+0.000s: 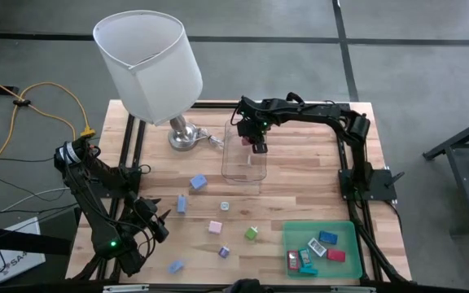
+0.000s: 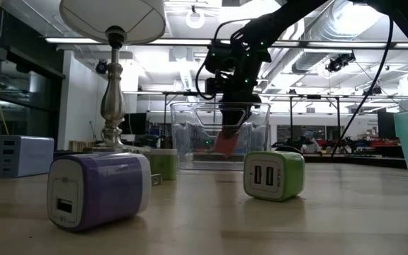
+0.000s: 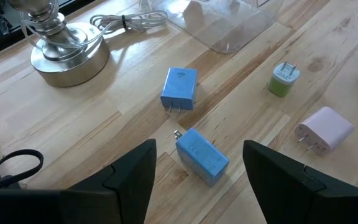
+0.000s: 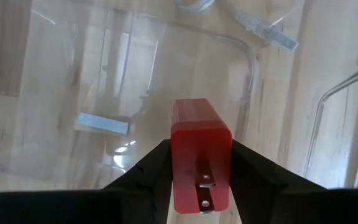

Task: Pick & Place Office items
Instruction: Put the red charger adapter into the transparent bin

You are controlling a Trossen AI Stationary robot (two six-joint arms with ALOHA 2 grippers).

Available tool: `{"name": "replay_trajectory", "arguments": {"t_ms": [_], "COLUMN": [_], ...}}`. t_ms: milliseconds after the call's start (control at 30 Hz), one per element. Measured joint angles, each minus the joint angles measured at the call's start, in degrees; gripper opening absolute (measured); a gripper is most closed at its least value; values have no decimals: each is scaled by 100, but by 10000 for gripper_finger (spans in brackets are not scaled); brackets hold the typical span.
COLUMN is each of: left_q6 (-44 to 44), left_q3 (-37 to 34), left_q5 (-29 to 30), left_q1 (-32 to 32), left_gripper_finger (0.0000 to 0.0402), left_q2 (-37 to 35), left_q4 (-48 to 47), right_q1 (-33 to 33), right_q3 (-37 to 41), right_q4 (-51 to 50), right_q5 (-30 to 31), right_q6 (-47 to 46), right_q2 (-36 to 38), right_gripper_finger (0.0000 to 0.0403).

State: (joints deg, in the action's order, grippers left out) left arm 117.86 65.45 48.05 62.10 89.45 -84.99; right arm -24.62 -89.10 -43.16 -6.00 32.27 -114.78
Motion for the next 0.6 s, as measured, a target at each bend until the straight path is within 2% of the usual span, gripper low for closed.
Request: {"name": "replay_trajectory", "arguments": {"t_ms": [200, 600], "left_q6": [0, 0], "left_q3": [0, 0], "left_q5": [0, -2], "left_q1": [1, -1], "left_gripper_finger": [232, 232], "left_q2": [0, 0], "left_q4": [0, 0], "right_q1": [26, 26], "right_q3": [0, 0], "right_q4": [2, 4], "right_q5": [0, 3], "right_q6": [-75, -77], "right_q2": [0, 0], "right_gripper_finger": [141, 130]}}
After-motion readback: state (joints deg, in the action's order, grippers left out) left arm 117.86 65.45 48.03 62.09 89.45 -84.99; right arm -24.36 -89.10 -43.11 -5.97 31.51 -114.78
